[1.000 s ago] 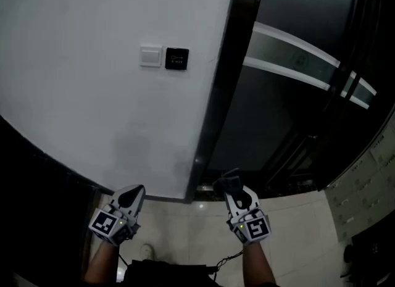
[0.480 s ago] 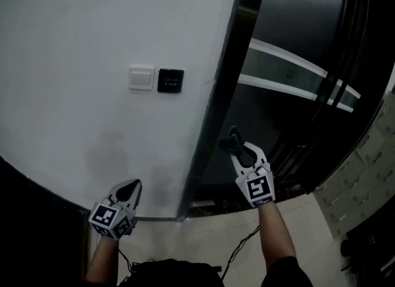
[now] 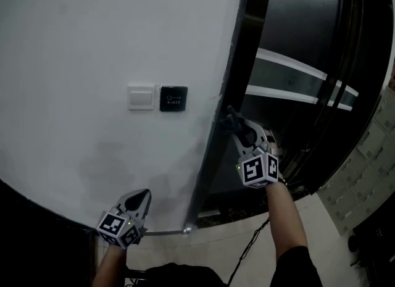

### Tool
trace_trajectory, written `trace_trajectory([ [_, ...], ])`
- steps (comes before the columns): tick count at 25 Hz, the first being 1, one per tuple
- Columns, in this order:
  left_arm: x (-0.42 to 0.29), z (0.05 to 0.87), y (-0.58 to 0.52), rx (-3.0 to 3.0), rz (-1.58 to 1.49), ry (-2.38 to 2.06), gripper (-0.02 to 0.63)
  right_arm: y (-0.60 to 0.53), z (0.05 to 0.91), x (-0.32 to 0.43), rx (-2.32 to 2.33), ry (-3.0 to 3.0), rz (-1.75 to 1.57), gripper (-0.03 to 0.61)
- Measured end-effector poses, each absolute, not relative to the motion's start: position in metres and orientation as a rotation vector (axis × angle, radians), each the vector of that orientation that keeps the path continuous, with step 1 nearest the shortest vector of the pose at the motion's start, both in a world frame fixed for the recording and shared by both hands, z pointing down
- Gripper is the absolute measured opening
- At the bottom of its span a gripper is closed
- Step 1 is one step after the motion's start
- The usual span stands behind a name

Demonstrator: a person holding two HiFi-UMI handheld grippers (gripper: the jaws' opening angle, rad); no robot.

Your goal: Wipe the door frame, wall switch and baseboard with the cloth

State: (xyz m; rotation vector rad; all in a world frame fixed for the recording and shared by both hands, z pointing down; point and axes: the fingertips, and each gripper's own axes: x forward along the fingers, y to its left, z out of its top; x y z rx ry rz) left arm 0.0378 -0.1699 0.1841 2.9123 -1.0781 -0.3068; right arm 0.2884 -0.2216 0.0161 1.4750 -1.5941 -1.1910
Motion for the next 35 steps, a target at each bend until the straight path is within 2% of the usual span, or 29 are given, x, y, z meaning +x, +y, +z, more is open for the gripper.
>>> trace_trajectory([
  [6, 0.055, 0.19, -0.169, 2.806, -0.396, -1.063, -0.011, -0.249, -0.021, 0.293, 1.409, -1.347, -1.335, 0.089],
  [12, 0.08, 0.21, -0.156, 2.78, -0.32, -1.076, -0.011, -0.272, -0.013, 0.298, 1.358, -1.234, -1.411, 0.089],
  [35, 0.09, 0.219, -0.174, 2.738, -0.28, -1.114, -0.011, -0.287, 0.094, 0.306, 1.392, -1.283, -1.256, 0.094],
])
